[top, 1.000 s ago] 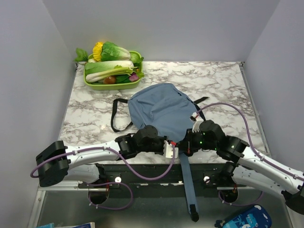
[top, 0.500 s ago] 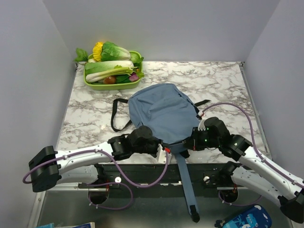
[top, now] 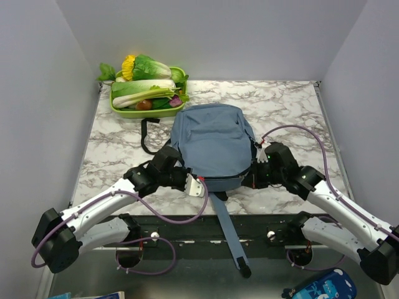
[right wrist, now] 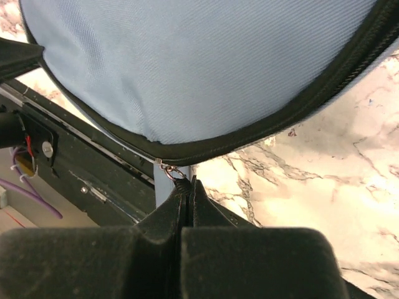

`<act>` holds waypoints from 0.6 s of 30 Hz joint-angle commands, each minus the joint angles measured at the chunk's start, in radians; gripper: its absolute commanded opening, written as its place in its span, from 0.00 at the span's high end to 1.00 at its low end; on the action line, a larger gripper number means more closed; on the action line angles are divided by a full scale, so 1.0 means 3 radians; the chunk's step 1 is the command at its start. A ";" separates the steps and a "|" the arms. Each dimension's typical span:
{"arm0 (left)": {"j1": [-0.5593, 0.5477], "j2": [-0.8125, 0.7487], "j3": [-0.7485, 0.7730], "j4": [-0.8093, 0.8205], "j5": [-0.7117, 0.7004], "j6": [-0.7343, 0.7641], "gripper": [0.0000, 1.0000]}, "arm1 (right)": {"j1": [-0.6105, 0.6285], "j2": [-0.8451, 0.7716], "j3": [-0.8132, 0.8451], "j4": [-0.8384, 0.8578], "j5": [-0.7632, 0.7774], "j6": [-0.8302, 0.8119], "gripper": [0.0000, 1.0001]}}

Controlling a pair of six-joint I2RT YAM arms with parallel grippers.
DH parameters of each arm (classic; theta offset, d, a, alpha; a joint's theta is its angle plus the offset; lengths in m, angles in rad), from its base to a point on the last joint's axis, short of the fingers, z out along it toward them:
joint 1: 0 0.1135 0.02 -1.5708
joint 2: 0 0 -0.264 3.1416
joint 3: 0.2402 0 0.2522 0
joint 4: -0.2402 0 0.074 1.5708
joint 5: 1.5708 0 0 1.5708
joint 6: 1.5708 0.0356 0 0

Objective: Pack the student bag
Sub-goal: Zip the student bag at the center of the board.

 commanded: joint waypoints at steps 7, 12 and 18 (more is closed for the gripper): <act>0.0484 -0.0356 0.0074 -0.1058 -0.0032 0.0059 0.79 | -0.0110 -0.0073 0.0027 0.0071 0.0112 -0.0229 0.99; 0.0235 -0.0208 0.0846 -0.0849 0.0408 -0.0915 0.29 | -0.0110 -0.0048 -0.0065 0.0312 -0.0160 -0.0168 0.99; -0.0635 0.0119 0.0919 -0.0077 0.0102 -0.1416 0.01 | -0.0110 -0.0022 -0.0060 0.0394 -0.0273 -0.0158 0.99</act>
